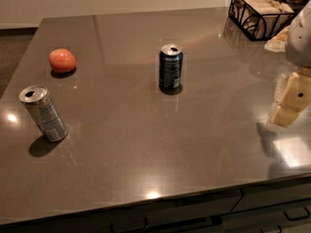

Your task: Move pepsi can near redbull can

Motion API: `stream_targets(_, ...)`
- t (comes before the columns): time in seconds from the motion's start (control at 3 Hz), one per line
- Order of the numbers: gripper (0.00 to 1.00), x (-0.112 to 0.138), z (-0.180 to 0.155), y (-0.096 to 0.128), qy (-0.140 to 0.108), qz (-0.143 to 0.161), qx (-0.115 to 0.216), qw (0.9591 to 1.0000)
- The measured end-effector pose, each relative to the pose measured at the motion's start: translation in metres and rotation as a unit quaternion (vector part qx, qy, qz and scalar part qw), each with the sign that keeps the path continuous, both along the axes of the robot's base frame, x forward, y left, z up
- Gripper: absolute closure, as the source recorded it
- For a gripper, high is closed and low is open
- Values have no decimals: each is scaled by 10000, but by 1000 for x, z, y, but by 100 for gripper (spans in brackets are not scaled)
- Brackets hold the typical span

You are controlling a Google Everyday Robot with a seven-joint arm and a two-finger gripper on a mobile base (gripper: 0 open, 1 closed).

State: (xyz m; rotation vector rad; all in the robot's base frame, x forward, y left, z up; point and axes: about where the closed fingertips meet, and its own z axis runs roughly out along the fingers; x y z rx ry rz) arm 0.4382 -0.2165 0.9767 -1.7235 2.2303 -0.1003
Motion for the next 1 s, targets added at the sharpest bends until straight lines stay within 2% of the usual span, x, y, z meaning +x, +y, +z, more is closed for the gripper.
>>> stream_targets(0.33, 0, 1, 0, 1, -9, -1, 22, 10000)
stream_targets(0.67, 0, 16, -3, 21, -120, -13, 367, 9993)
stream_targets(1.0, 0, 48, -8, 50, -263, -88, 743, 9968)
